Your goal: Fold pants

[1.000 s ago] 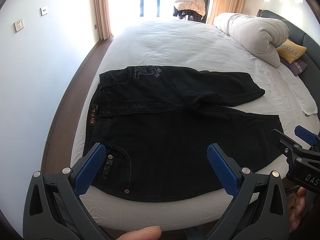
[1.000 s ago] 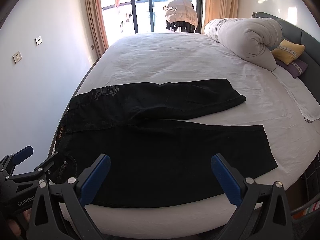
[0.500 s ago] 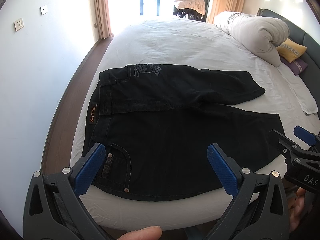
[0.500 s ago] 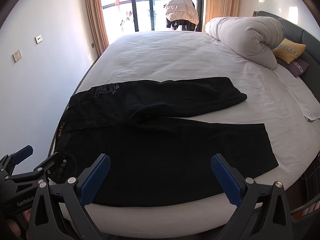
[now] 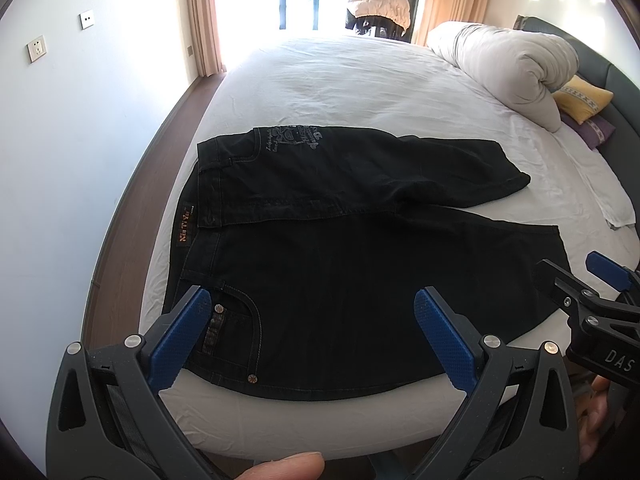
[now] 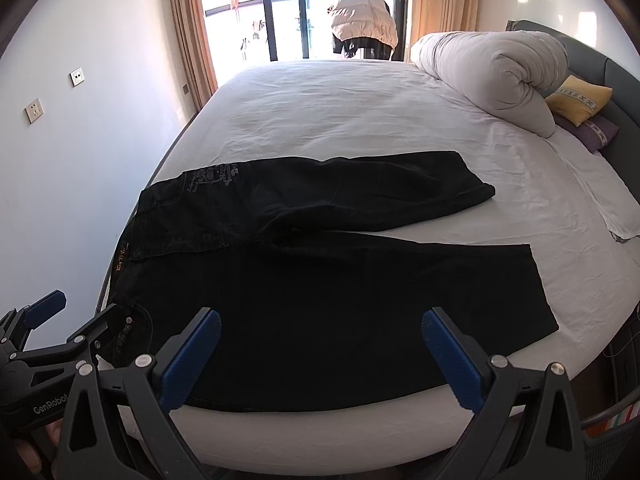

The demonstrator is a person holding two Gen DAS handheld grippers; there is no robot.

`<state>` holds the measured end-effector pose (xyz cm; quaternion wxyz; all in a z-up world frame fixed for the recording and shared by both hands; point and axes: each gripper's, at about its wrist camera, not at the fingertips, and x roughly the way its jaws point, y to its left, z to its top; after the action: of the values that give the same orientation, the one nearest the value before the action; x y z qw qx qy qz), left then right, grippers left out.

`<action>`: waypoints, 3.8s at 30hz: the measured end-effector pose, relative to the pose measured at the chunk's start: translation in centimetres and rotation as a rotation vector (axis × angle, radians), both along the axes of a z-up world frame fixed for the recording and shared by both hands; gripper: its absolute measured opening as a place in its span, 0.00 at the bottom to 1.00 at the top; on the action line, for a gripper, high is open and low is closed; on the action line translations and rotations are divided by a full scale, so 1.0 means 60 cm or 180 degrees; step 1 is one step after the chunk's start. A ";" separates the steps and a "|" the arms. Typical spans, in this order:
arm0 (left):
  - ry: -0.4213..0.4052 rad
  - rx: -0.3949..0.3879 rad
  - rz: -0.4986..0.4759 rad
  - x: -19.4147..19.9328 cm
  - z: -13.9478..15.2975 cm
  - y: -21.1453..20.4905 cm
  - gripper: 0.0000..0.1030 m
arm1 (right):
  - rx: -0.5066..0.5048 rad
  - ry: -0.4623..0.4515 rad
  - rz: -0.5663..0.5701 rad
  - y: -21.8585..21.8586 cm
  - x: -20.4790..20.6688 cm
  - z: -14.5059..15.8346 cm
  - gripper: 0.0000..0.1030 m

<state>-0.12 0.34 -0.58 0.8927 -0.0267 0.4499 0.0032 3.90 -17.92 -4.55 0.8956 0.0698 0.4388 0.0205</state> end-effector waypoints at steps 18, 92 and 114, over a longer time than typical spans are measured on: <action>0.0023 0.0029 -0.0012 -0.003 -0.024 0.003 1.00 | 0.0002 0.0029 0.0004 0.006 -0.001 -0.010 1.00; 0.0100 0.0651 -0.1857 0.449 -0.149 0.243 0.02 | -0.0623 0.0246 0.3105 0.149 0.657 -0.180 0.43; -0.0085 0.0550 -0.1786 0.415 -0.137 0.210 0.02 | -0.0862 0.0441 0.3269 0.193 0.652 -0.191 0.05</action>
<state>24.79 12.97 -8.78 0.8635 0.1749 0.4259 -0.2057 42.99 -6.35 -15.98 0.7403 -0.2689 0.4732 0.3945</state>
